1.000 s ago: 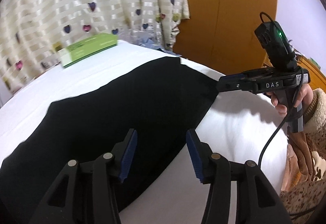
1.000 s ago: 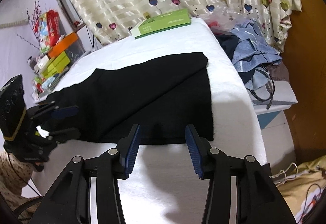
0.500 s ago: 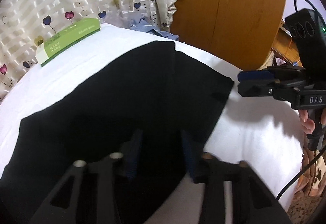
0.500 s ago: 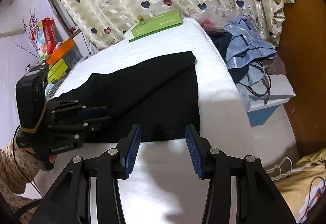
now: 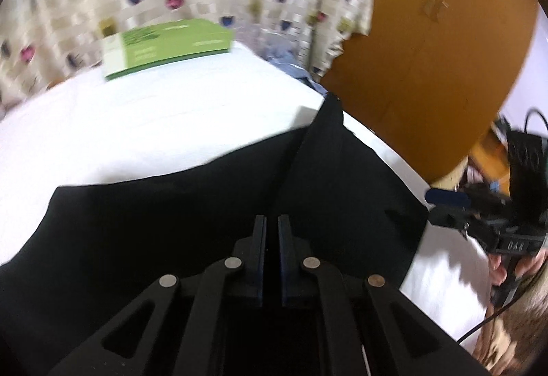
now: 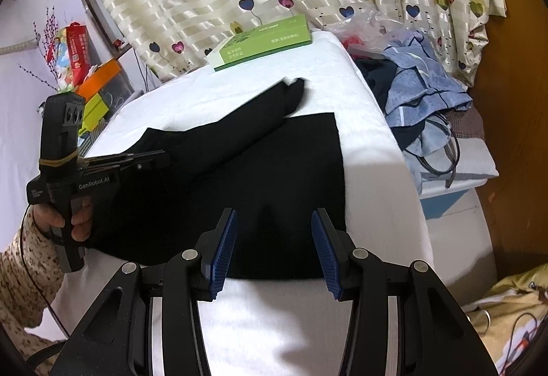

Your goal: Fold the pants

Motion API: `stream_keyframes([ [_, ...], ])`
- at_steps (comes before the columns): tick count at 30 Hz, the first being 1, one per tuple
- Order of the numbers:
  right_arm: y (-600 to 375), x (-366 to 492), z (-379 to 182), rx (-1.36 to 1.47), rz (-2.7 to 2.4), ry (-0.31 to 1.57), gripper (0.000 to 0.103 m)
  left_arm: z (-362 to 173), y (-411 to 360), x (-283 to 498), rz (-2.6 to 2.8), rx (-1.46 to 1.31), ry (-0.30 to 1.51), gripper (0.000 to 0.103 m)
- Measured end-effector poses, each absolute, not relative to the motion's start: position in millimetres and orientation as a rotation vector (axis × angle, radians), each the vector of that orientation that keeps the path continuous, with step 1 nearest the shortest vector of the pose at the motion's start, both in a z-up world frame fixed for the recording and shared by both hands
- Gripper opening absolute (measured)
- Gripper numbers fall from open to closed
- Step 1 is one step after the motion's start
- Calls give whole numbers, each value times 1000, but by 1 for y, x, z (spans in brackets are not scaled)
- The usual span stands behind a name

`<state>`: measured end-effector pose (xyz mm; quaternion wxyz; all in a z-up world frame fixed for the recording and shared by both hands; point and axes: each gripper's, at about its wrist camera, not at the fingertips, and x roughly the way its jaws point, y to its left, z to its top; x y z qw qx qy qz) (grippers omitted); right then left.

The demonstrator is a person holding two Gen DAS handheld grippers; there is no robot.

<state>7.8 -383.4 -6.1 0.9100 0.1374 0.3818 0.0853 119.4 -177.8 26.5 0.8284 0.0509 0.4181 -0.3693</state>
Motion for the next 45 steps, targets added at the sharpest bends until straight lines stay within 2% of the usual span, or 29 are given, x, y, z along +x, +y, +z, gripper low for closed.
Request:
stream_keyframes([
  [9,-366,47,-4,247,205,808,46,12,-146,143,-678,5,927,8],
  [14,-368,73,-4,318,242,802,46,11,-138,136,-752,-43,939,8],
  [16,-369,84,-3,336,272,802,47,12,-136,133,-770,-43,934,11],
  [20,-371,106,-1,335,308,798,48,17,-129,124,-833,-62,933,41],
  [21,-372,111,-3,344,311,803,51,18,-128,122,-847,-72,934,44],
  [23,-375,120,-6,354,309,817,53,20,-126,120,-862,-78,936,44],
  [34,-381,135,-17,425,343,851,53,20,-128,102,-925,-69,944,46],
  [37,-382,130,-16,453,354,868,42,19,-129,98,-937,-73,946,47],
  [39,-381,126,-17,456,368,882,21,18,-131,96,-944,-68,951,48],
  [41,-380,121,-15,436,368,882,10,15,-135,95,-947,-60,960,48],
  [45,-383,106,-3,468,418,836,8,15,-140,90,-961,-39,960,48],
])
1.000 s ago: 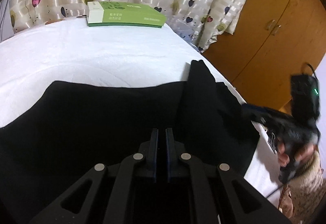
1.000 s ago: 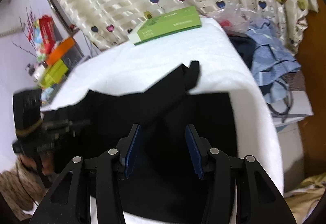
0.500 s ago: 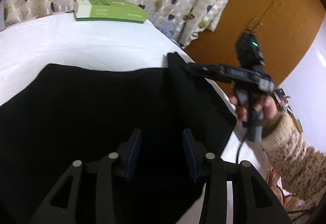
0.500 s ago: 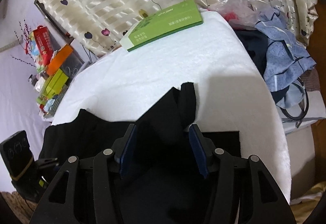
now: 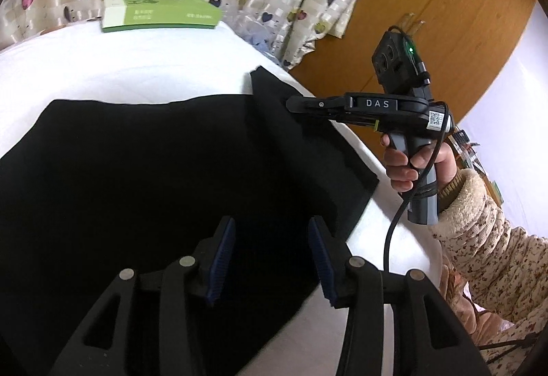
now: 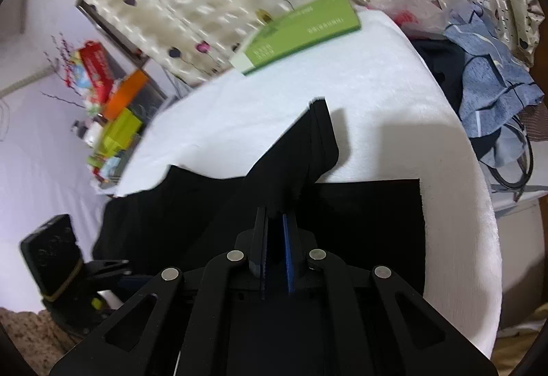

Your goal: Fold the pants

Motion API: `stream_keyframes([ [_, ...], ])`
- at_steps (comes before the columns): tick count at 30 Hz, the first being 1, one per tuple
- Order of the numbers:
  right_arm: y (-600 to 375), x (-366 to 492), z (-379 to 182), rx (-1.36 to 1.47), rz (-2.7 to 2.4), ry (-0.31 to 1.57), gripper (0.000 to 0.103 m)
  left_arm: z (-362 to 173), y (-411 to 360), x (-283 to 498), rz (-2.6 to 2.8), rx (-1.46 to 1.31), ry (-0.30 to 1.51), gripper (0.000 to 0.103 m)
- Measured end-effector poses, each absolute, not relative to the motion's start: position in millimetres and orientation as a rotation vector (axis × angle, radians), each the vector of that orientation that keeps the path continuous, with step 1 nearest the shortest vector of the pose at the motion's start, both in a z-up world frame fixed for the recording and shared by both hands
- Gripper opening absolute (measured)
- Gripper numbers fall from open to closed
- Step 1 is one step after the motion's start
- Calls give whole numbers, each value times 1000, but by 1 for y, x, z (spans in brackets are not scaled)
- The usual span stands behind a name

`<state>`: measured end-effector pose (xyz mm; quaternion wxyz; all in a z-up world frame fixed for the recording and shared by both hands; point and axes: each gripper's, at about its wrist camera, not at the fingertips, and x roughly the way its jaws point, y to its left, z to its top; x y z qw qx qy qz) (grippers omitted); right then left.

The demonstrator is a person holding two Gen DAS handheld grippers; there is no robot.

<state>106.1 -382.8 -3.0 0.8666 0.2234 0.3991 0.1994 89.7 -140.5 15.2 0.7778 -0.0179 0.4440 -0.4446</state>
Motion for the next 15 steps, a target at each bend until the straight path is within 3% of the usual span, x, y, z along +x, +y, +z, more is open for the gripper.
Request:
stream_keyframes([
  [8,-396,73,27,459,361,802,8,22,-145,85,-959,-22,936,48],
  [15,-421,43,22,525,271,836,8,23,-155,75,-994,9,932,48],
])
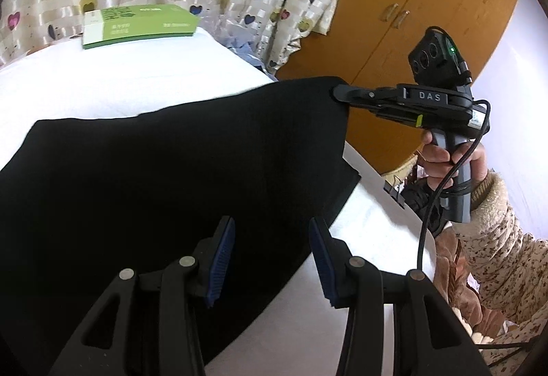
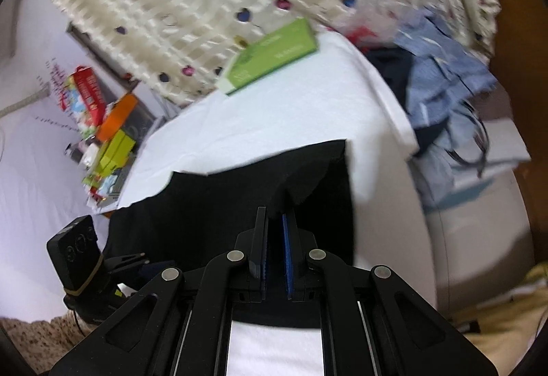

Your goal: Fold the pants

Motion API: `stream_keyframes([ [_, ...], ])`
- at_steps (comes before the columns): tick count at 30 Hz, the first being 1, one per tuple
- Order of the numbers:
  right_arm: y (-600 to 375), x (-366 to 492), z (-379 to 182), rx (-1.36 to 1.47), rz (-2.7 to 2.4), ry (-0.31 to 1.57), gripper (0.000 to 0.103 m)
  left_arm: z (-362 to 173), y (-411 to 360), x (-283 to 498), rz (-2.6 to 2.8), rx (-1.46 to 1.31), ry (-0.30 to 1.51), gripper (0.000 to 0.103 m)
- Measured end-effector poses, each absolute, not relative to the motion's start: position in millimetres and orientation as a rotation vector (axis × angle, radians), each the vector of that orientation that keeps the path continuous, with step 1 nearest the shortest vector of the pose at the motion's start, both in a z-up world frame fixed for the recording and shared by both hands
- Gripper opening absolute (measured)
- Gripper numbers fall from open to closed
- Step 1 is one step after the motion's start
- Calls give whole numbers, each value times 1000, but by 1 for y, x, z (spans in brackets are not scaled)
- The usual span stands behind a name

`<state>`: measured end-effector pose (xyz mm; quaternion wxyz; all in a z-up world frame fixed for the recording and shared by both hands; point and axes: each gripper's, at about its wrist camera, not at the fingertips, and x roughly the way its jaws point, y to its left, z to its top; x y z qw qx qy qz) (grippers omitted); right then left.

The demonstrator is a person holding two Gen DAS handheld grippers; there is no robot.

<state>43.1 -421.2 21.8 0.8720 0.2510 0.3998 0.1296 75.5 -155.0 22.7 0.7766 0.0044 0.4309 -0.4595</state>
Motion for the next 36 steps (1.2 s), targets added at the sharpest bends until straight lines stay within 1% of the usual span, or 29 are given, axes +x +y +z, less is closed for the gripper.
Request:
stream_keyframes([
  [4,-431,37,4,592,229,892,8,18,-164,73,-1009,21,953,48],
  [7,-437,34,-3,618,198,906,12,15,-171,69,-1020,39,963,48],
  [8,-438,31,-2,611,184,898,13,14,-172,68,-1020,44,966,48],
  [13,-438,14,18,539,136,783,14,12,-174,64,-1015,54,976,49],
  [15,-437,11,25,524,131,759,14,12,-175,63,-1013,64,979,51],
  [21,-430,12,7,435,58,846,15,11,-185,60,-1020,96,981,52],
  [25,-438,13,-2,469,57,841,22,13,-190,53,-1071,123,983,52],
  [27,-440,16,-6,495,75,862,23,14,-193,49,-1082,155,979,52],
  [29,-435,20,-6,446,92,904,23,14,-194,49,-1079,161,978,52],
  [31,-436,21,4,387,56,868,23,15,-192,52,-1075,137,981,52],
  [34,-448,33,14,443,73,812,23,17,-188,58,-1057,110,975,52],
  [36,-448,52,15,408,64,815,23,17,-186,61,-1047,102,971,52],
])
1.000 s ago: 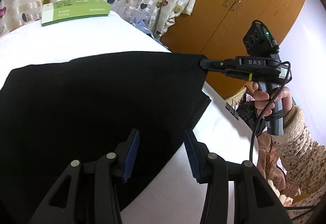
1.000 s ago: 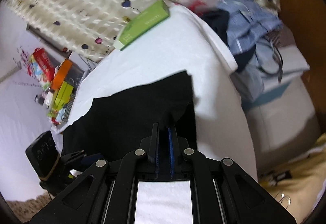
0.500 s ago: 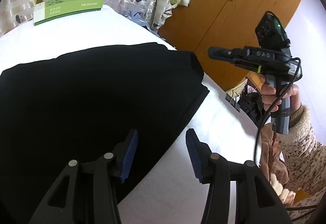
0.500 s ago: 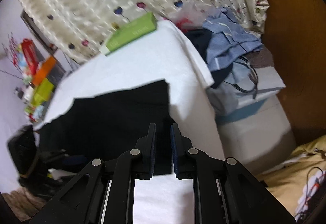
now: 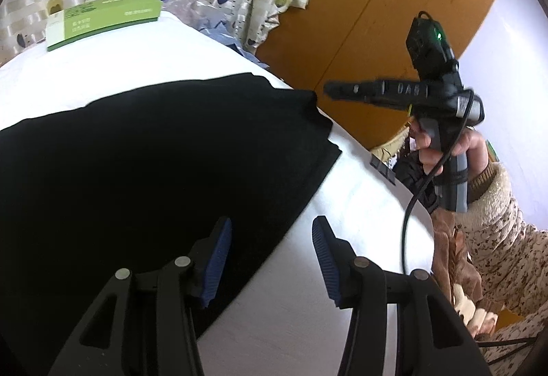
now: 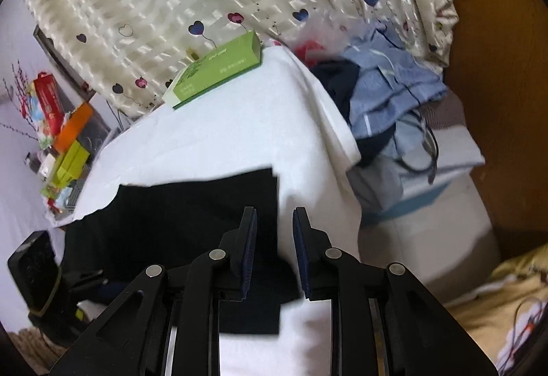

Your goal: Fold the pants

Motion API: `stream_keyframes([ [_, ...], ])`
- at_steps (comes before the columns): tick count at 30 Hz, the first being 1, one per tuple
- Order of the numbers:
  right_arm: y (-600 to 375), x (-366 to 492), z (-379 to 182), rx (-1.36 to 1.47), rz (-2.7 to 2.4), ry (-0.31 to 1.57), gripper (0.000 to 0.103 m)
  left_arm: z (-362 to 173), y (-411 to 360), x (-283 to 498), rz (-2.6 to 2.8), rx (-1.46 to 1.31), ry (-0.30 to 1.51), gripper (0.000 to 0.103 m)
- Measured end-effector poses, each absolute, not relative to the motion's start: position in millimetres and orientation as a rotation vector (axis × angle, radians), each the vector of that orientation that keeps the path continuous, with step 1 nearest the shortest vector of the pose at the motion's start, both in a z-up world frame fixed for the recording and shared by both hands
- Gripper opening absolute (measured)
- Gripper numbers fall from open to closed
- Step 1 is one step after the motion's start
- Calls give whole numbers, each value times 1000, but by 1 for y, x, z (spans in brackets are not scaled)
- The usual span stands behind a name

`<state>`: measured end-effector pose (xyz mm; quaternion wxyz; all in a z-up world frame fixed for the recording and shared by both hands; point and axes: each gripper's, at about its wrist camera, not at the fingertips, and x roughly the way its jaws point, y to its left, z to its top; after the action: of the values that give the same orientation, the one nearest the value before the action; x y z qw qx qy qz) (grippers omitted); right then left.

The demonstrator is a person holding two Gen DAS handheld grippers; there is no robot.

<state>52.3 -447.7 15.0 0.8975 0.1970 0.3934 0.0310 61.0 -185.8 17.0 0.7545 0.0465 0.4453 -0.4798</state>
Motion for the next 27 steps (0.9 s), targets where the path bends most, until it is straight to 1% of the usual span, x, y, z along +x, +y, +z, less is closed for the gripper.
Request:
stream_keyframes([
  [8,-434,112,-10,303,86,920,23,10,-184,69,-1030,85,989,52],
  [13,-432,114,-14,352,157,929,23,9,-181,73,-1027,69,996,52],
  [16,-425,114,-14,318,156,935,22,9,-181,73,-1033,61,997,52],
  [17,-423,115,-13,310,158,934,11,8,-181,73,-1035,61,996,52],
  [18,-422,115,-12,302,168,932,9,8,-181,74,-1036,60,995,52],
  [25,-420,109,8,252,140,830,8,6,-179,76,-1044,42,994,52],
  [27,-418,115,10,242,133,827,8,6,-180,76,-1045,44,993,52],
])
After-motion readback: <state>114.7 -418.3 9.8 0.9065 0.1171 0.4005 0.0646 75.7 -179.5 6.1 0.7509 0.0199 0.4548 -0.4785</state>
